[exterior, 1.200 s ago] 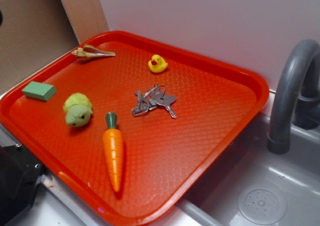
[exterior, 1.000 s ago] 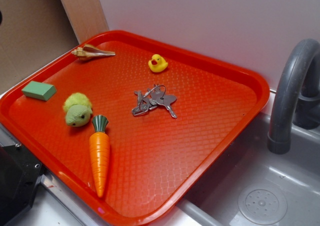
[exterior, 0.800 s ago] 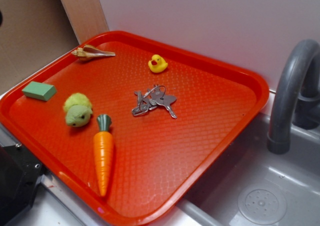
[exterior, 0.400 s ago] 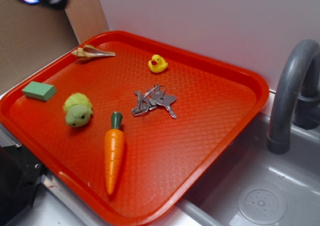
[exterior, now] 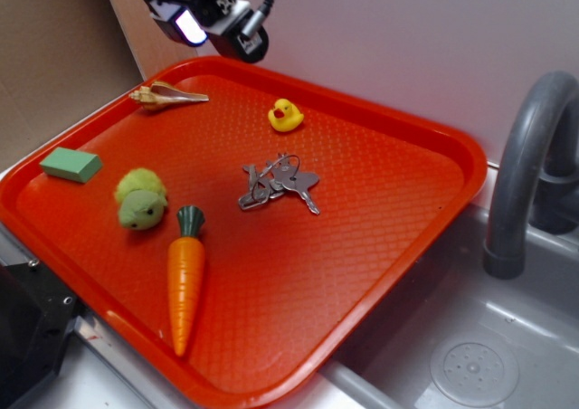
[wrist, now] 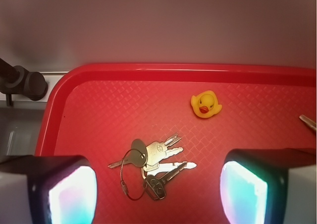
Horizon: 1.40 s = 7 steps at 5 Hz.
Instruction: Grab the silver keys.
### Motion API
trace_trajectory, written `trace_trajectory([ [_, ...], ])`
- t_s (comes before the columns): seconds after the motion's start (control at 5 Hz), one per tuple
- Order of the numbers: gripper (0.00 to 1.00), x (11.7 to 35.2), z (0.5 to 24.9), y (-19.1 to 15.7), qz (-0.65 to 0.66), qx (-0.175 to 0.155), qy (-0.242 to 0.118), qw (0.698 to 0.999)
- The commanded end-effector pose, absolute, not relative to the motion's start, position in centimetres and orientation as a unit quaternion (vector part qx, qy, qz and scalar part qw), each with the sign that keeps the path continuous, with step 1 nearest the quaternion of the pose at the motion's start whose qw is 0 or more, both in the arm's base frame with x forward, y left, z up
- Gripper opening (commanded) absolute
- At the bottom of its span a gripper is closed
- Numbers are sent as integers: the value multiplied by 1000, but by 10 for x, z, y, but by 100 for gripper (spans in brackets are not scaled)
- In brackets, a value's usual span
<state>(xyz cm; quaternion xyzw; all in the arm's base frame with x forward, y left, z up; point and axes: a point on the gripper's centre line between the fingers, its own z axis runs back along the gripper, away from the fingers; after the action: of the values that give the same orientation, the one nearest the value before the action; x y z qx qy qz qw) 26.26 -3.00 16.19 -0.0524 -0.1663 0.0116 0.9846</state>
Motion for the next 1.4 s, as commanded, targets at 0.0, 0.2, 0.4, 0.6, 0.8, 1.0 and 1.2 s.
trace_trajectory([
  [0.0,100,266,174,-33,8,-55,-186,981],
  [0.2,100,230,131,-67,-77,-4,-159,984],
  [0.4,100,209,120,-85,-115,-5,-150,982],
  [0.6,100,197,114,-93,-112,-13,-152,982],
  [0.8,100,214,114,-86,-69,2,-167,984],
  [1.0,100,236,90,-86,-63,16,-152,986],
  [1.2,100,248,76,-91,-67,27,-143,987],
])
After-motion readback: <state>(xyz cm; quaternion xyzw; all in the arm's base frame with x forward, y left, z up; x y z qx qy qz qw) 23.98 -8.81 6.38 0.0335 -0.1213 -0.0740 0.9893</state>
